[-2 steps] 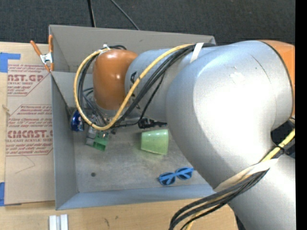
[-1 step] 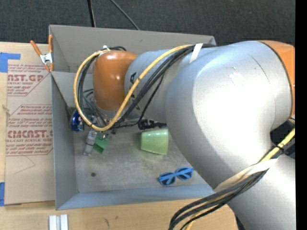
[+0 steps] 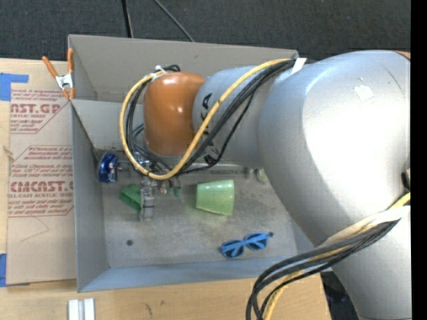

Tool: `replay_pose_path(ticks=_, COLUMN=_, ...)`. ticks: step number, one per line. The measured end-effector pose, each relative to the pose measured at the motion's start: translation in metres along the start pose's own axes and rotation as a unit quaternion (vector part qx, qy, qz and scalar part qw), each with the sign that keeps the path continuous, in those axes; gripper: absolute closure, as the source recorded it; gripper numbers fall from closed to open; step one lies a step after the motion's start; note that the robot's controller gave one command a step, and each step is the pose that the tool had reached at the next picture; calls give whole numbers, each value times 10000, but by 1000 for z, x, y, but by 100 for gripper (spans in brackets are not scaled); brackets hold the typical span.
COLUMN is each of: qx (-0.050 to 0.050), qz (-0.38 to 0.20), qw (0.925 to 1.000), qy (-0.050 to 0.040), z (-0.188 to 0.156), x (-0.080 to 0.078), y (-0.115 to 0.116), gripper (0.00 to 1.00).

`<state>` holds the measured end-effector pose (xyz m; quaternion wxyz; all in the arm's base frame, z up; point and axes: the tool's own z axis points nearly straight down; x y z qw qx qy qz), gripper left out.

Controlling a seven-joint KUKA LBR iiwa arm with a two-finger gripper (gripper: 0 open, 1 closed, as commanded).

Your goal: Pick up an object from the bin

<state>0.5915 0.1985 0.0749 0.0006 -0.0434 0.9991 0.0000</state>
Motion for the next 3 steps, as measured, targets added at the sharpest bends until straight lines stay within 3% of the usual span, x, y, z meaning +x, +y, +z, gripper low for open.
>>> replay_pose_path(ticks=1, qx=-7, qz=1, qw=10000, qy=-1, z=0, x=0, y=1, gripper=100)
replay_pose_path(ticks=2, qx=-10, qz=980, qw=9952, qy=-7, z=4, x=40, y=-4, gripper=100)
replay_pose_path(ticks=3, qx=-16, qz=615, qw=9981, qy=-46, z=-154, x=48, y=8, gripper=100)
